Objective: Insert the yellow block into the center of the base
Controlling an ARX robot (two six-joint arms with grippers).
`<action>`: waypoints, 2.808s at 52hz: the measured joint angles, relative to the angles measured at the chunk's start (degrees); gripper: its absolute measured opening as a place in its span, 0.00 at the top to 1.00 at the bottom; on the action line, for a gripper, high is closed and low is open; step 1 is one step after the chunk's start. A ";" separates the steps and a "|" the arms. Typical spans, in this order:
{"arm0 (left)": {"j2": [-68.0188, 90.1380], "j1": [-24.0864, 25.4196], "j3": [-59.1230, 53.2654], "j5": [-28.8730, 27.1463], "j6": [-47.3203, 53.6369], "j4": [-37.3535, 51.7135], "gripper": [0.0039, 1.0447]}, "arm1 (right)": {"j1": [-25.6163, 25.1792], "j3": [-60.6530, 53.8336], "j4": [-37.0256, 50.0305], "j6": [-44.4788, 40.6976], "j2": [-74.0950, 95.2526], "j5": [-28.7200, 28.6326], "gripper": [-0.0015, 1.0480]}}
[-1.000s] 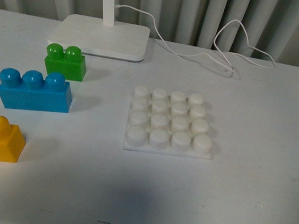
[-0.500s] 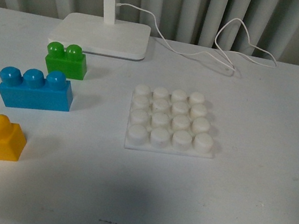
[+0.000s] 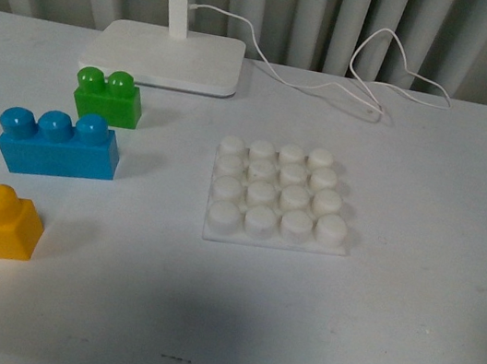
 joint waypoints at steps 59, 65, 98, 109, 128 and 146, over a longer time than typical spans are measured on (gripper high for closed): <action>82.68 -4.74 48.87 19.43 92.76 -32.04 0.06 | 0.00 0.00 0.00 0.00 -0.02 -0.04 0.09; 85.48 -4.48 49.96 18.60 92.83 -29.70 0.06 | 0.00 0.00 0.00 0.00 -0.02 -0.04 0.09; 93.02 -1.38 52.19 17.90 91.30 -27.45 0.27 | 0.00 0.00 0.00 0.00 -0.02 -0.04 0.09; 93.39 -1.38 52.19 17.44 90.97 -27.47 0.58 | 0.00 0.00 0.00 0.00 -0.02 -0.04 0.09; 91.12 -7.39 59.69 21.66 84.52 -33.33 0.70 | 0.00 0.00 0.00 0.00 -0.02 -0.04 0.09; 100.45 -19.65 79.65 17.84 76.24 -33.55 0.70 | 0.00 0.00 0.00 0.00 -0.02 -0.04 0.09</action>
